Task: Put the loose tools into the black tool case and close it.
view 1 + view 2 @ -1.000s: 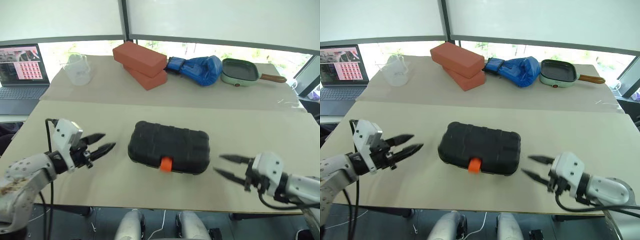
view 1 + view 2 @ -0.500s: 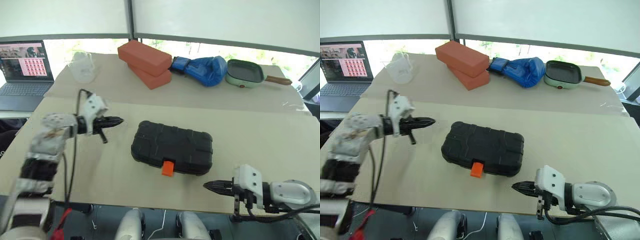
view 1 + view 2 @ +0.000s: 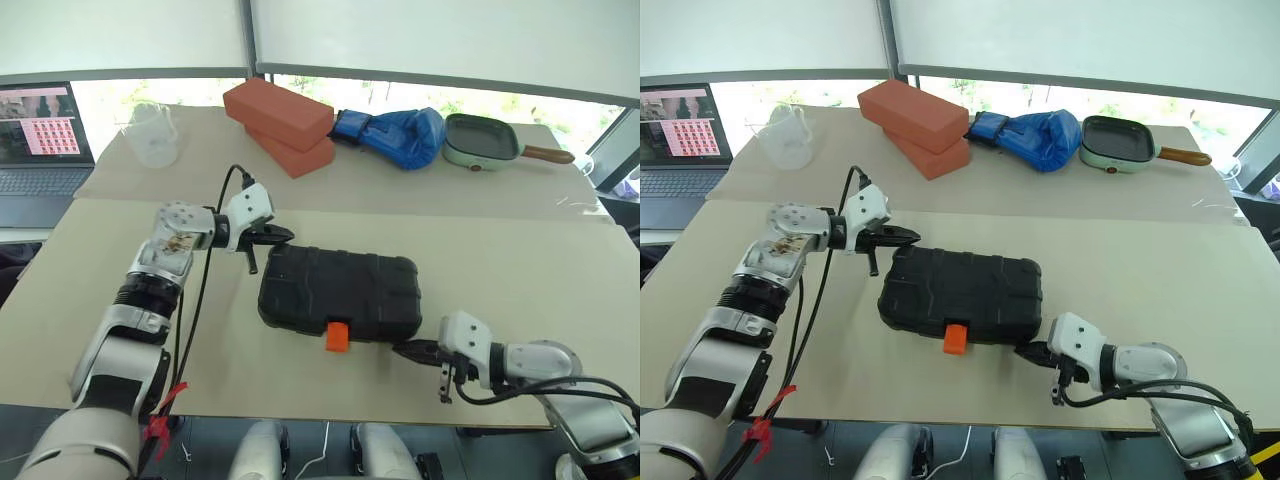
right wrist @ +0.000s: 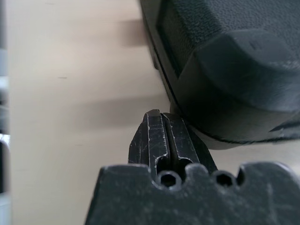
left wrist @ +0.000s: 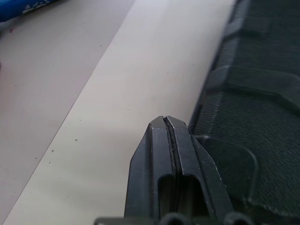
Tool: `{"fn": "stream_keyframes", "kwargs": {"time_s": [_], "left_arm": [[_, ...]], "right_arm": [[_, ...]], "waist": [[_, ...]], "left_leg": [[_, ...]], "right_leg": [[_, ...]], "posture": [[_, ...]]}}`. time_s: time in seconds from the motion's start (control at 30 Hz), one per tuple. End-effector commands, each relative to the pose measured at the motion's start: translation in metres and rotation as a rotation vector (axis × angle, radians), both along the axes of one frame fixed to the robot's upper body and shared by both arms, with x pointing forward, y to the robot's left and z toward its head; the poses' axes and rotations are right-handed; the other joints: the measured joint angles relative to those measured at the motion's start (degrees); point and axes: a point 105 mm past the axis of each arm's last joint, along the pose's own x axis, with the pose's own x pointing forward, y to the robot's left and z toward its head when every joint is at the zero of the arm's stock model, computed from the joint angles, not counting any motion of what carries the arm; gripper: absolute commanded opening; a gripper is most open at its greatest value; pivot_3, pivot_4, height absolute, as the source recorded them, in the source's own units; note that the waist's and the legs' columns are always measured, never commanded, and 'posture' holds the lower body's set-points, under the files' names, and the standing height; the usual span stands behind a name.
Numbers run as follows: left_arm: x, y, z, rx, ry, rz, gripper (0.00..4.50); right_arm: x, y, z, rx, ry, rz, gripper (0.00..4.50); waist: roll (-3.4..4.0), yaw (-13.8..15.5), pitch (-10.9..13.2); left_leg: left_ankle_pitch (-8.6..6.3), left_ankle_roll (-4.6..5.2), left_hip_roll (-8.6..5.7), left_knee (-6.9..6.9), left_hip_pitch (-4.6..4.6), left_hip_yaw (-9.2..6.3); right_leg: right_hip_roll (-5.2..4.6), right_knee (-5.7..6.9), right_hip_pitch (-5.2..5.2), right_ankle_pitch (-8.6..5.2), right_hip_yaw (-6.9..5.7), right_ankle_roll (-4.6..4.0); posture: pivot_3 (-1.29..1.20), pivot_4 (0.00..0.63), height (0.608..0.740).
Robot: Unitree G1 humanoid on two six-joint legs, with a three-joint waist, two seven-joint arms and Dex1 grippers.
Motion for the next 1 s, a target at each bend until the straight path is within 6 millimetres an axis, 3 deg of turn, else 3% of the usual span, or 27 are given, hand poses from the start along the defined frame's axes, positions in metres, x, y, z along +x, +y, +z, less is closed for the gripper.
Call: {"fn": "stream_keyframes", "kwargs": {"time_s": [0.03,0.27,0.4,0.47,0.6,0.73,0.83,1.0], "left_arm": [[-0.028,0.003,-0.021,0.081,0.126,-0.116,0.04],[-0.034,0.009,-0.003,0.036,0.116,-0.087,0.04],[-0.039,-0.010,0.044,-0.093,0.141,-0.138,0.04],[-0.052,-0.024,0.050,-0.070,0.152,-0.220,0.04],[-0.071,-0.049,0.027,0.039,0.144,-0.342,0.04],[-0.069,-0.064,-0.005,0.135,0.116,-0.369,0.04],[-0.065,-0.066,-0.031,0.238,0.083,-0.379,0.04],[-0.062,-0.064,-0.039,0.262,0.058,-0.375,0.04]], "right_arm": [[0.023,-0.012,0.022,0.005,-0.114,-0.102,0.00],[0.025,-0.013,0.029,0.029,-0.121,-0.121,0.00],[0.009,-0.007,0.046,0.120,-0.079,-0.043,0.00],[0.001,-0.001,0.054,0.173,-0.049,-0.006,0.00],[-0.013,0.016,0.062,0.217,-0.013,0.073,0.00],[-0.015,0.033,0.059,0.209,-0.007,0.116,0.00],[-0.013,0.043,0.052,0.188,-0.004,0.136,0.00],[-0.001,0.045,0.035,0.136,0.001,0.102,0.00]], "waist": [[0.03,-0.17,-0.02],[0.10,0.03,-0.06],[0.09,0.27,-0.04],[0.08,0.33,-0.04],[0.11,0.49,-0.05],[0.11,0.60,-0.05],[0.11,0.74,-0.06],[0.13,1.09,-0.13]], "left_leg": [[0.00,0.00,0.02,-0.01,0.02,0.01],[-0.02,0.02,0.02,-0.01,0.02,-0.02],[-0.02,0.02,0.01,0.02,-0.05,-0.04],[-0.02,0.02,0.02,0.04,-0.14,-0.07],[-0.02,0.03,0.01,0.02,-0.08,-0.09],[-0.02,0.03,-0.01,0.04,-0.03,-0.08],[-0.02,0.03,-0.08,0.07,-0.03,-0.09],[-0.03,0.04,-0.10,0.05,0.22,-0.08]], "right_leg": [[0.01,0.00,0.00,0.00,0.00,0.00],[-0.03,0.01,0.03,0.00,-0.01,0.01],[-0.03,0.02,0.00,0.01,-0.03,0.03],[-0.03,0.02,-0.08,0.03,-0.05,0.05],[-0.03,-0.01,-0.01,0.03,-0.03,0.06],[0.00,0.01,0.04,0.03,-0.02,0.05],[0.02,0.00,0.04,0.04,-0.03,0.03],[-0.01,-0.04,0.27,0.03,-0.02,0.03]], "posture": [[0.00,0.150,0.738],[0.00,0.150,0.738],[0.00,0.150,0.738],[0.00,0.150,0.738],[0.00,0.150,0.738],[0.00,0.150,0.738],[0.00,0.150,0.738],[0.00,0.150,0.738]]}}
